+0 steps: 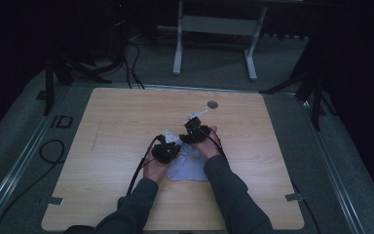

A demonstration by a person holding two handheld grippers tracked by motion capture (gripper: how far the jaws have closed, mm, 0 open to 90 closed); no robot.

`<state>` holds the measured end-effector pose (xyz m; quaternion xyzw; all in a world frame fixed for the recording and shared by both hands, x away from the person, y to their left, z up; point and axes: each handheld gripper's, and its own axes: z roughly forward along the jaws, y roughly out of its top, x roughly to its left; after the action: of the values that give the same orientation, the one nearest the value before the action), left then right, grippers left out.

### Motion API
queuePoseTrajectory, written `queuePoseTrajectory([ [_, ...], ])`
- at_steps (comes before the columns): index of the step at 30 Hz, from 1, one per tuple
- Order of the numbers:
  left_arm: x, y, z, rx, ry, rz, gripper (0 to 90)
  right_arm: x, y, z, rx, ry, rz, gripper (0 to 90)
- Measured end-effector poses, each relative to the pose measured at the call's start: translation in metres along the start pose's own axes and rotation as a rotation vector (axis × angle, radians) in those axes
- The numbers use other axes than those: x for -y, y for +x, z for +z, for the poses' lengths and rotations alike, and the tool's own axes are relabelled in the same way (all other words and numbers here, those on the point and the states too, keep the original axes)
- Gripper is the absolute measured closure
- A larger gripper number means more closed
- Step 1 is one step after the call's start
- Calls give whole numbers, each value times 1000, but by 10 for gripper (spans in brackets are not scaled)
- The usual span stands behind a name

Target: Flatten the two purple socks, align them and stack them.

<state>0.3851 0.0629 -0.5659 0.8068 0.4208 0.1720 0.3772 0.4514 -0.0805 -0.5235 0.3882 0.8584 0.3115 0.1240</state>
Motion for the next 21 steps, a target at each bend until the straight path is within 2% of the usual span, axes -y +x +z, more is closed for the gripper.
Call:
queuePoseTrajectory([
  [7, 0, -1, 0, -7, 0, 7, 898, 2, 0, 8, 1, 35, 3, 572],
  [11, 0, -1, 0, -7, -2, 2, 898, 4, -2, 9, -3, 49, 1, 707],
  [14, 0, -1, 0, -7, -2, 0, 898, 6, -2, 7, 3, 55, -22, 810],
  [16, 0, -2, 0, -8, -3, -3, 898, 6, -3, 5, -3, 52, -23, 848],
  [21, 0, -2, 0, -15, -2, 1, 898, 6, -4, -3, -5, 34, -38, 866],
])
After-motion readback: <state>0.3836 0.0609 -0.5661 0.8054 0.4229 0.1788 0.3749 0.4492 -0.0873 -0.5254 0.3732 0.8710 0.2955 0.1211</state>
